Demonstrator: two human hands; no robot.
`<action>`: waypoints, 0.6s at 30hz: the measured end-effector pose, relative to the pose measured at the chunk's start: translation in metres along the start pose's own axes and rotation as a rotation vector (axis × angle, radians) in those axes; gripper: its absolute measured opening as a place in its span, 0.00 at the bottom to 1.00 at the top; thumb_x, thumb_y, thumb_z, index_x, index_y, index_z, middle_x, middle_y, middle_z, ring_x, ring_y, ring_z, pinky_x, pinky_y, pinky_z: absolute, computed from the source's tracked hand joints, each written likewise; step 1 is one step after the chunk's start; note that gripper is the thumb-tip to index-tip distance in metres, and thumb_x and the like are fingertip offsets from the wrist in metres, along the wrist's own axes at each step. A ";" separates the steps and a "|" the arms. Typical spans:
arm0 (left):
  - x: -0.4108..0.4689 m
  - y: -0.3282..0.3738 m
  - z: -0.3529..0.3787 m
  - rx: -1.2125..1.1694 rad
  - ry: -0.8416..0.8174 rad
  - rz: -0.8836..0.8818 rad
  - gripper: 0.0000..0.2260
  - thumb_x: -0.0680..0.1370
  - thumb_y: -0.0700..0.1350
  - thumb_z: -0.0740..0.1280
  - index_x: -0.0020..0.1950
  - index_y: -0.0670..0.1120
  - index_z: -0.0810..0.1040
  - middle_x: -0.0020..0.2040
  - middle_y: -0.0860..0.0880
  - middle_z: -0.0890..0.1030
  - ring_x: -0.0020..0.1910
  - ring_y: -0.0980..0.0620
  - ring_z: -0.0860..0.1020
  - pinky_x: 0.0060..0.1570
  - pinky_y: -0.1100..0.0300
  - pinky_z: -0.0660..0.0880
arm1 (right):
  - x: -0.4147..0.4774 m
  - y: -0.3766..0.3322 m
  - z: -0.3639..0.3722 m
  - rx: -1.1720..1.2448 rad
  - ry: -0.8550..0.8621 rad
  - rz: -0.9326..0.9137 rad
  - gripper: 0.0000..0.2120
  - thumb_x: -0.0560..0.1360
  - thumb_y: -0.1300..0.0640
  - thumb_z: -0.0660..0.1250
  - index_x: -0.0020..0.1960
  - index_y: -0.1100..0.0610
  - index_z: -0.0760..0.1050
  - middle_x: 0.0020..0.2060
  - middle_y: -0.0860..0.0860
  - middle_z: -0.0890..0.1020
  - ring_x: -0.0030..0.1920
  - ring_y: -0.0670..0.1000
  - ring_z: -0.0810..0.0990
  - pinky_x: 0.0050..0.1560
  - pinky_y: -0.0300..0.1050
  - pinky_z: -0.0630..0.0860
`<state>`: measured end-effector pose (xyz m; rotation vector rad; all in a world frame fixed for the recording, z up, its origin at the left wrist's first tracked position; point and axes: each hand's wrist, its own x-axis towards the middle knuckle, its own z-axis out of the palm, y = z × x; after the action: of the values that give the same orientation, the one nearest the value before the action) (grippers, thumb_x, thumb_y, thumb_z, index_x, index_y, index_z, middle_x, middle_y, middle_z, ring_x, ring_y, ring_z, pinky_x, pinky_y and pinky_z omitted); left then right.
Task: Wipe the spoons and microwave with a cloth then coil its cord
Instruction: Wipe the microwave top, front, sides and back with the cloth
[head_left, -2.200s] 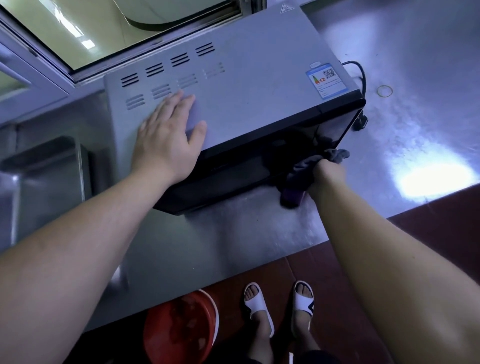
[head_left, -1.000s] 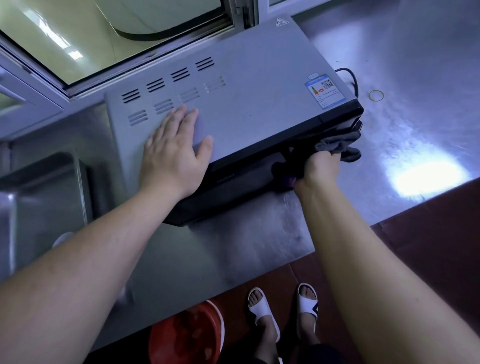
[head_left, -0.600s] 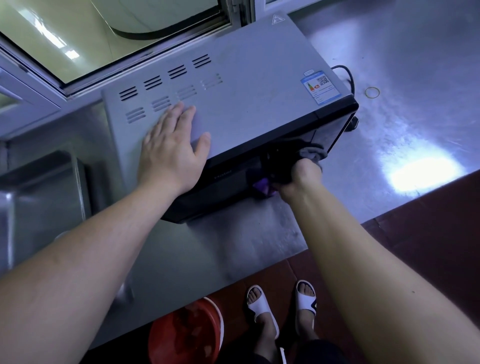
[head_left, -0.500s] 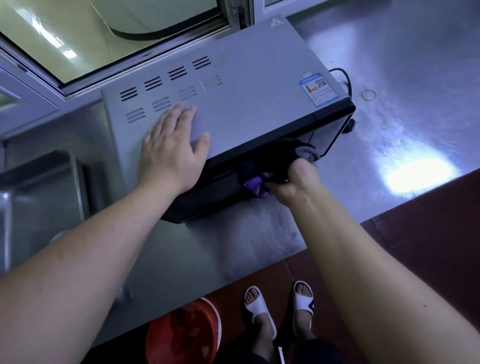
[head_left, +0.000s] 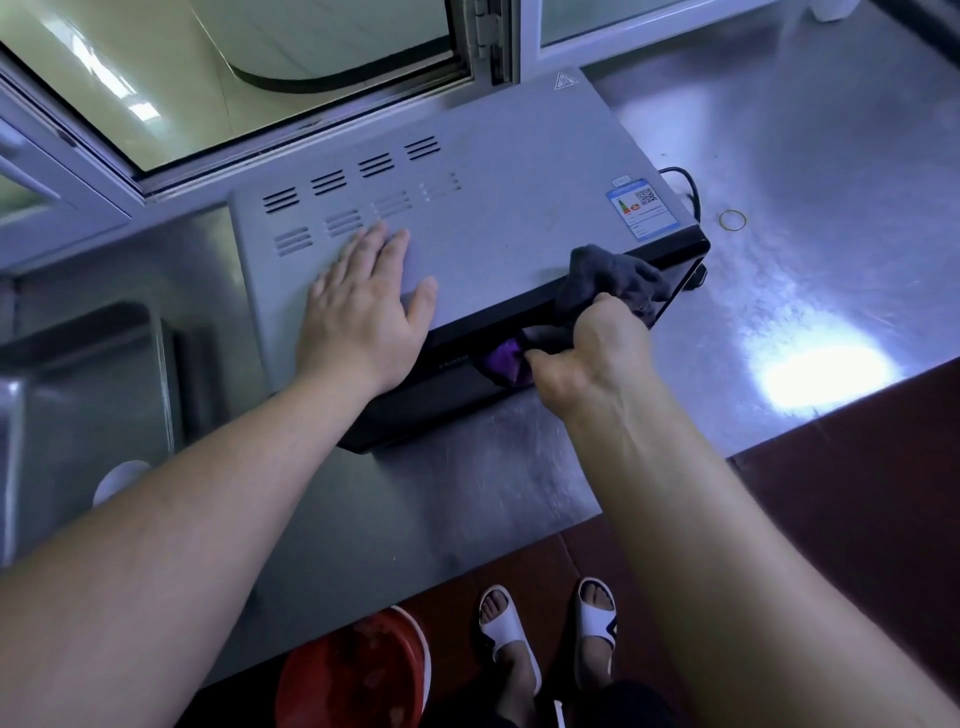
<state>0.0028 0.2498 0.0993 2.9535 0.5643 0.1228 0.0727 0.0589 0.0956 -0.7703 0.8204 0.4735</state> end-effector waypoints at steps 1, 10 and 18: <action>0.000 0.000 0.000 0.000 -0.001 0.000 0.30 0.83 0.63 0.50 0.83 0.52 0.59 0.84 0.51 0.57 0.83 0.50 0.55 0.80 0.47 0.53 | 0.001 0.004 -0.001 0.032 0.031 -0.004 0.18 0.78 0.62 0.55 0.66 0.55 0.74 0.43 0.57 0.76 0.25 0.55 0.74 0.33 0.55 0.77; 0.000 -0.001 0.001 -0.001 0.012 0.012 0.31 0.83 0.64 0.48 0.83 0.51 0.59 0.84 0.50 0.58 0.83 0.49 0.55 0.79 0.48 0.53 | 0.045 0.052 -0.020 -0.039 0.097 0.061 0.27 0.77 0.66 0.57 0.73 0.49 0.72 0.61 0.54 0.80 0.54 0.62 0.81 0.43 0.64 0.81; 0.000 -0.001 0.000 0.006 0.019 0.016 0.31 0.83 0.64 0.48 0.83 0.51 0.60 0.84 0.50 0.59 0.82 0.49 0.56 0.79 0.48 0.53 | 0.065 0.075 -0.038 -0.097 0.117 0.002 0.18 0.85 0.63 0.53 0.73 0.53 0.67 0.60 0.53 0.80 0.49 0.54 0.81 0.34 0.48 0.83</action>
<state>0.0025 0.2503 0.0989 2.9662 0.5450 0.1514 0.0454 0.0835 -0.0041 -0.8938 0.9121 0.4762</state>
